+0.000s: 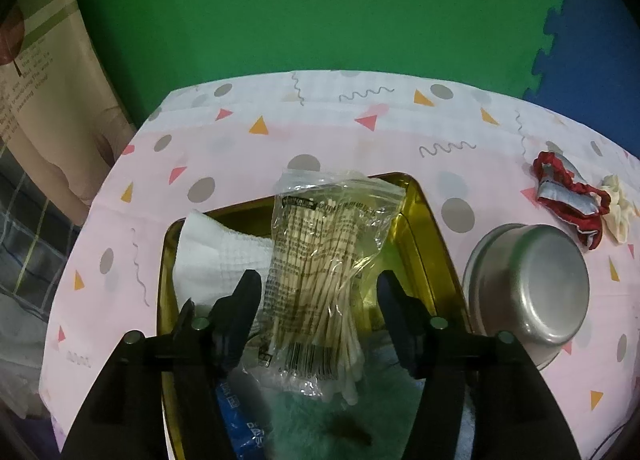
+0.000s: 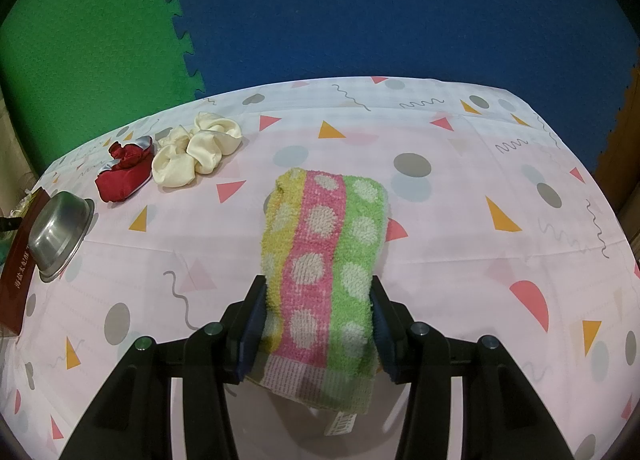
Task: Organize soft objects
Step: 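Lower the cotton swab bag into the gold tin and open the left gripper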
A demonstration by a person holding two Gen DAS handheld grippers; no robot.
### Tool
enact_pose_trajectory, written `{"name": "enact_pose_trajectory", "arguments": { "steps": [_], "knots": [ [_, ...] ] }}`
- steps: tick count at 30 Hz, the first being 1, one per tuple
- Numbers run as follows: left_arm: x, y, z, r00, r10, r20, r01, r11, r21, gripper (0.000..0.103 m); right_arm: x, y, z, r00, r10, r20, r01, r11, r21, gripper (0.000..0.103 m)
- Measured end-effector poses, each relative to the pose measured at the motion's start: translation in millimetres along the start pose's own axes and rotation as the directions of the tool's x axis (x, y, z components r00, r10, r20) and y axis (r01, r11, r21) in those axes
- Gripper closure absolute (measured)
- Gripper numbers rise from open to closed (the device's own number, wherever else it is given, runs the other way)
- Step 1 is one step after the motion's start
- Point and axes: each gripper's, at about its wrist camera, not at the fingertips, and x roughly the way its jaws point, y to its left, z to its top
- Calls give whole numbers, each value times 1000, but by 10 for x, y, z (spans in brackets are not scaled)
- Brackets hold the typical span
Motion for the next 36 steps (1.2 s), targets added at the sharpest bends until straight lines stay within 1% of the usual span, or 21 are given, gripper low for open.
{"name": "enact_pose_trajectory", "arguments": {
  "steps": [4, 12, 16, 25, 32, 36],
  "knots": [
    [-65, -12, 5, 1000, 0, 13, 0, 1000, 2, 43, -1, -3, 0, 1000, 0, 0, 0, 1000, 0, 54],
    [-234, -61, -41, 999, -5, 32, 5, 1000, 4, 41, -3, -3, 0, 1000, -1, 0, 1, 1000, -1, 54],
    [-312, -99, -87, 999, 3, 38, -3, 1000, 12, 41, -3, 3, 2, 1000, -1, 0, 1, 1000, -1, 54],
    [-614, -105, -232, 996, 9, 88, -9, 1000, -4, 37, -5, 2, 5, 1000, -2, 0, 2, 1000, -1, 54],
    [-805, -70, -346, 992, 42, 118, -40, 999, -12, 35, -7, -1, 9, 1000, -2, -2, 2, 1000, -1, 54],
    [-893, -19, -445, 987, 74, 140, -71, 997, -24, 34, -7, -7, 12, 1000, -5, -3, 5, 1000, -4, 54]
  ]
}}
